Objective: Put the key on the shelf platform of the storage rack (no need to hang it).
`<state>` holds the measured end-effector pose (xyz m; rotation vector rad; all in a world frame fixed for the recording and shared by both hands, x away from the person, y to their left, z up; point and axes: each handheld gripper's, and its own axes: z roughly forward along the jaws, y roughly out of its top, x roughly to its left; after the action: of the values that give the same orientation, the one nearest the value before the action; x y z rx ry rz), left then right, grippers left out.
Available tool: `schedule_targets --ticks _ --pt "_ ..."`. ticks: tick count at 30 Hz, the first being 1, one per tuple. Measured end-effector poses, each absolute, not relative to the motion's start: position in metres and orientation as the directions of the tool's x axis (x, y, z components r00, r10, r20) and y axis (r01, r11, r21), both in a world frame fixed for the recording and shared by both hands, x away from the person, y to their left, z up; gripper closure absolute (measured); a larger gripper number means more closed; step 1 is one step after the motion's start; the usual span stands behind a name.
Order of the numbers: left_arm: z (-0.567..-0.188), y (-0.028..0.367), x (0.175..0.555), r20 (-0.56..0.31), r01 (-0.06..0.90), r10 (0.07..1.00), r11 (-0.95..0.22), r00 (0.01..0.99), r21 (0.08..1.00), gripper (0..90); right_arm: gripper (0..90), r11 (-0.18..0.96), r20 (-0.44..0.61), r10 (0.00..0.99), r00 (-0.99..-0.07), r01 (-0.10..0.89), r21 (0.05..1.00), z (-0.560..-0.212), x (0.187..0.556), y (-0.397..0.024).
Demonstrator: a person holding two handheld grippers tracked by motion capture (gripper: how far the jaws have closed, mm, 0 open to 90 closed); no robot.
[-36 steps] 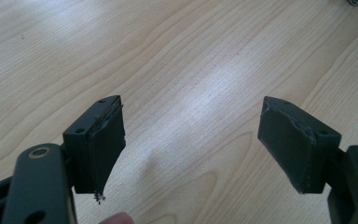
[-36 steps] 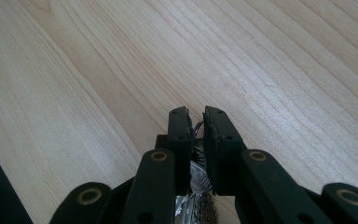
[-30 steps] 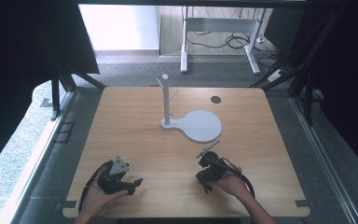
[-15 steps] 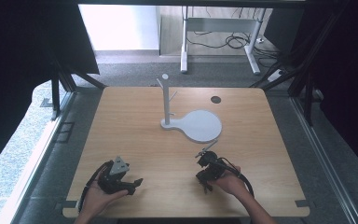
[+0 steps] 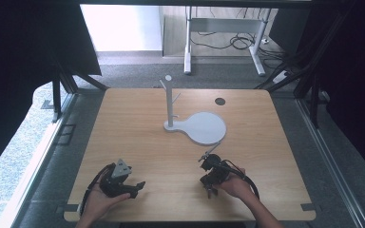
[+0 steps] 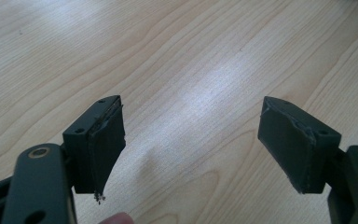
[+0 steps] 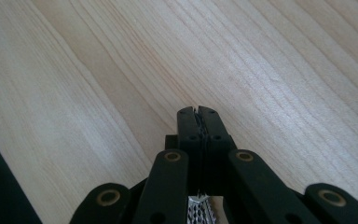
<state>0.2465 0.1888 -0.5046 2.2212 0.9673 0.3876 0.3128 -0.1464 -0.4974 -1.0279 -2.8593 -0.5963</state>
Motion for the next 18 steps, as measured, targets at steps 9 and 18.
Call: schedule_targets --ticks 9,18 --pt "-0.504 0.189 0.247 0.005 0.531 0.732 -0.5 0.682 0.684 23.1 89.6 0.71 0.153 0.602 -0.784 0.613 0.348 -0.479 0.311 -0.154" --pt "-0.504 0.189 0.247 0.005 0.531 0.732 -0.5 0.682 0.684 23.1 89.6 0.688 0.133 0.613 -0.779 0.609 0.395 -0.456 0.312 -0.163"
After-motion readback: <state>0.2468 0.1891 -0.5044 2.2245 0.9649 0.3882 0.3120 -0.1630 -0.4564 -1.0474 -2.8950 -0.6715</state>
